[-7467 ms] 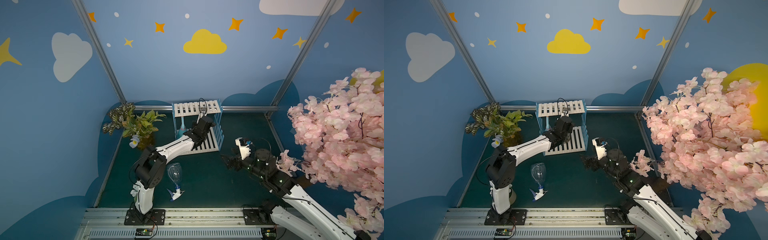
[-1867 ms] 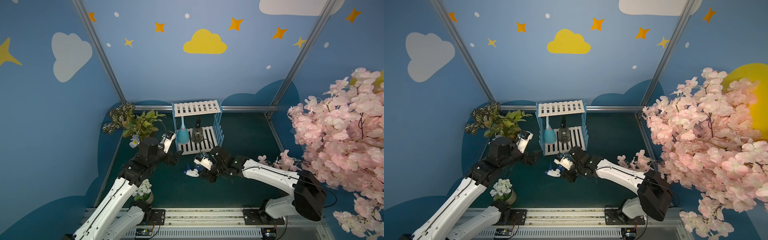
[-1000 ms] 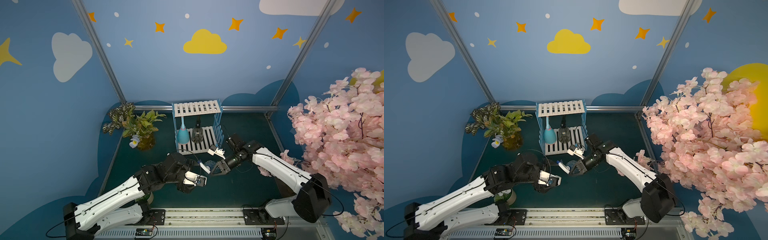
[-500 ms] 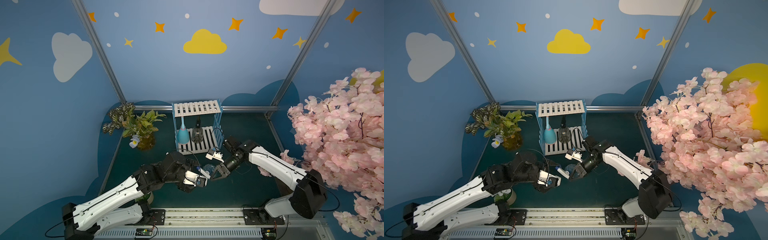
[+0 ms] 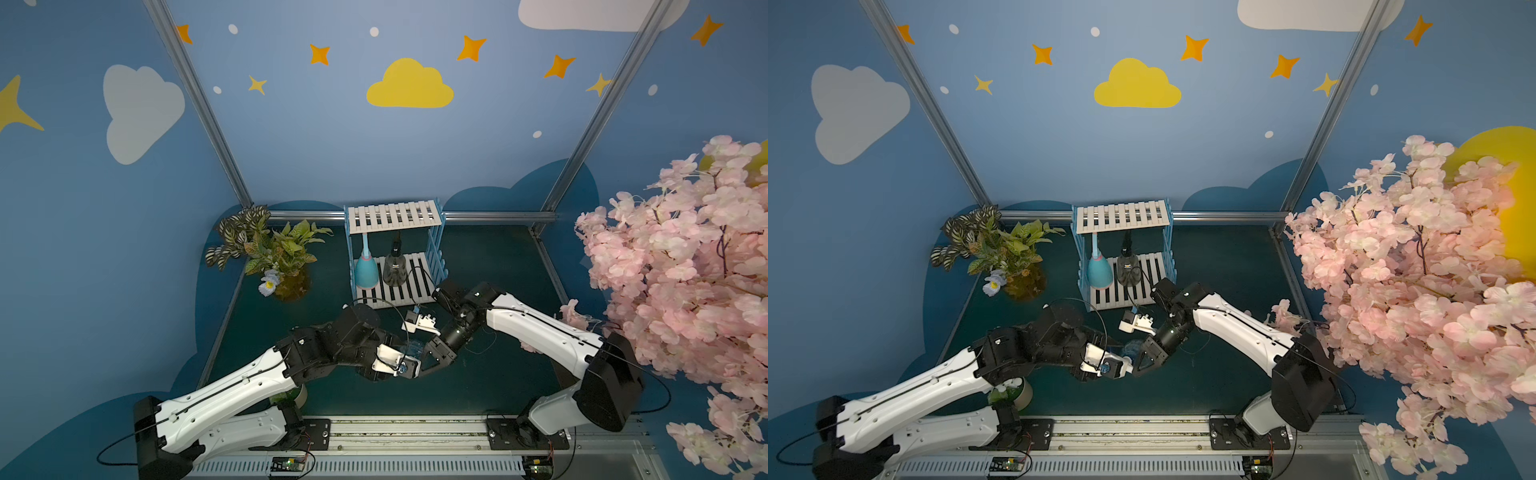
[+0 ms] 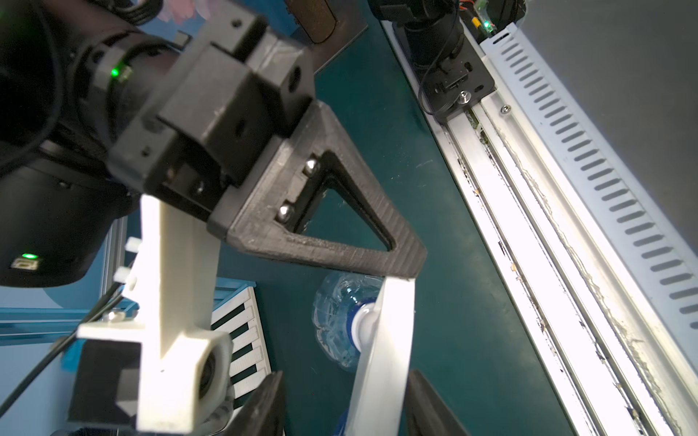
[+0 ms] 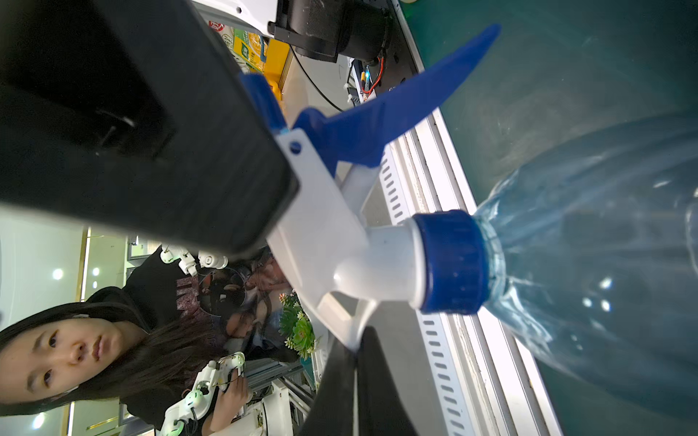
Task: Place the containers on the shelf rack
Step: 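Pick up a container from the center of the board.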
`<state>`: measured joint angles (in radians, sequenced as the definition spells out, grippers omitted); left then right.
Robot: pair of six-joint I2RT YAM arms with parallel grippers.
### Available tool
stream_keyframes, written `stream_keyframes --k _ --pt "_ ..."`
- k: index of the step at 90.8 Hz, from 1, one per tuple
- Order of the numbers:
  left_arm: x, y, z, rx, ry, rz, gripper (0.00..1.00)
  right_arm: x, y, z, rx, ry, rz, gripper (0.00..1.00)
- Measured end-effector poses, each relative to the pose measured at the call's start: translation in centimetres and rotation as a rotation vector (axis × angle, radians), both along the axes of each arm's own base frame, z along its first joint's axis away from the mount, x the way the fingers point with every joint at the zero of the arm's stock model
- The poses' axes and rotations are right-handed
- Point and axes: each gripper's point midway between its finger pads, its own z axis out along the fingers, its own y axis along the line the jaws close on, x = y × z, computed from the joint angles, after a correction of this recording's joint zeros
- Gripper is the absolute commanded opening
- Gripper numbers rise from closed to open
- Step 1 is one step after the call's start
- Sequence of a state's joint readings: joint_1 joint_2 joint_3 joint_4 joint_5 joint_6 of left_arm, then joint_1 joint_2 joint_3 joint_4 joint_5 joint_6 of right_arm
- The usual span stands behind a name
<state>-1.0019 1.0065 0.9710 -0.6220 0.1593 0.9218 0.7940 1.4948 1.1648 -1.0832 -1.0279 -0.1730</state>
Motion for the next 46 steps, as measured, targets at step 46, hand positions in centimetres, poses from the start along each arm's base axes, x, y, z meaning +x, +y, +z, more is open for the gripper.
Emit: stream_keyframes --k 46 --pt "-0.6 0.3 -2.8 0.139 -0.097 -0.052 0.25 0.1 -0.3 -0.4 -0.021 -0.028 0.008 0.32"
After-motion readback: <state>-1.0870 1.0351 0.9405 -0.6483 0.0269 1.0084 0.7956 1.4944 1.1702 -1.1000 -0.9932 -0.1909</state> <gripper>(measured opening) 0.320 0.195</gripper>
